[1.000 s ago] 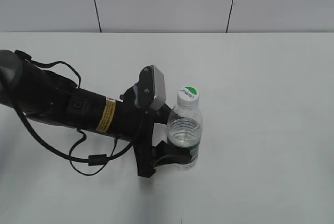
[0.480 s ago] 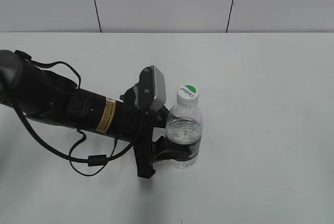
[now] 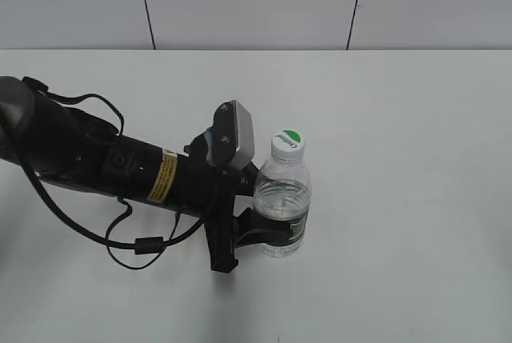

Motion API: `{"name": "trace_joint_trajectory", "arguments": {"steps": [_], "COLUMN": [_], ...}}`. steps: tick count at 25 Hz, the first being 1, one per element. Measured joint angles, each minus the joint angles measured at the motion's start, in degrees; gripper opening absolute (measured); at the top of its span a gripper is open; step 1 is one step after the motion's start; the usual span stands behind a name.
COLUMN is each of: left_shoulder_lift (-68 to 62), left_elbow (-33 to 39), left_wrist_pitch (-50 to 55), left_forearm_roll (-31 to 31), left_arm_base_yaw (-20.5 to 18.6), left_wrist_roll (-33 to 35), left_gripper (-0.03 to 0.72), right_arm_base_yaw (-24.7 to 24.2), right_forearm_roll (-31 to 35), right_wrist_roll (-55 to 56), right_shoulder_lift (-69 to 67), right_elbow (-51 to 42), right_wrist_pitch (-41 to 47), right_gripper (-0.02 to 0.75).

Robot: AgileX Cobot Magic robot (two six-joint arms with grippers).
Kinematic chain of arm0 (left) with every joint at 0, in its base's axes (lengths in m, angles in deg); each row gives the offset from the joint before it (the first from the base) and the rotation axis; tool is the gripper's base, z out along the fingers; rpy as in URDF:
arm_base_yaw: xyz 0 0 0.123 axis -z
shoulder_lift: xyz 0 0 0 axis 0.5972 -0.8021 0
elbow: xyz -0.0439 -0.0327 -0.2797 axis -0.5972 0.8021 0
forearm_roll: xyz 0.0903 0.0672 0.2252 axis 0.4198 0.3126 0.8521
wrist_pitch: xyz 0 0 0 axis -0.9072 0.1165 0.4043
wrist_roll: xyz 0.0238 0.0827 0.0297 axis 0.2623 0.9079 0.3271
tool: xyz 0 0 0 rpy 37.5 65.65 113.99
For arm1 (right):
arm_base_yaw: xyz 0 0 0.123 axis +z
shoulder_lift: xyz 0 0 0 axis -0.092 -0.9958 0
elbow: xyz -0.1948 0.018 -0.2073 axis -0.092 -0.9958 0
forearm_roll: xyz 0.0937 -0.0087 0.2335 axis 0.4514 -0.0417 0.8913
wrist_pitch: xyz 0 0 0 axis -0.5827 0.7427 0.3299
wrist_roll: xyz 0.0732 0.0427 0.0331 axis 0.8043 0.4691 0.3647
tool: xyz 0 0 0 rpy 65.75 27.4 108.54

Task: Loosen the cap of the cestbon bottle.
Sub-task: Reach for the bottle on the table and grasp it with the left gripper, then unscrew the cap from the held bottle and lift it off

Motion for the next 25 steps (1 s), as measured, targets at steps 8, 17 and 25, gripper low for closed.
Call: {"name": "trace_joint_trajectory", "arguments": {"steps": [8, 17, 25], "left_shoulder_lift": [0.00, 0.00, 0.00], "left_elbow": [0.00, 0.00, 0.00], "left_wrist_pitch": [-0.06, -0.06, -0.17], "left_forearm_roll": [0.00, 0.00, -0.06], "left_arm_base_yaw": [0.00, 0.00, 0.00], "left_wrist_roll": [0.00, 0.00, 0.00], "left_gripper": [0.373, 0.373, 0.373], "right_arm_base_yaw": [0.00, 0.00, 0.00], "right_forearm_roll": [0.05, 0.84, 3.40], "right_wrist_roll": [2.77, 5.05, 5.18], "right_shoulder_lift": [-21.22, -44.71, -61.25], "right_elbow": [11.42, 21.58, 30.71], "right_wrist_pitch": [-1.33, 1.34, 7.59], "right_gripper": [0.551, 0.551, 0.440]}}
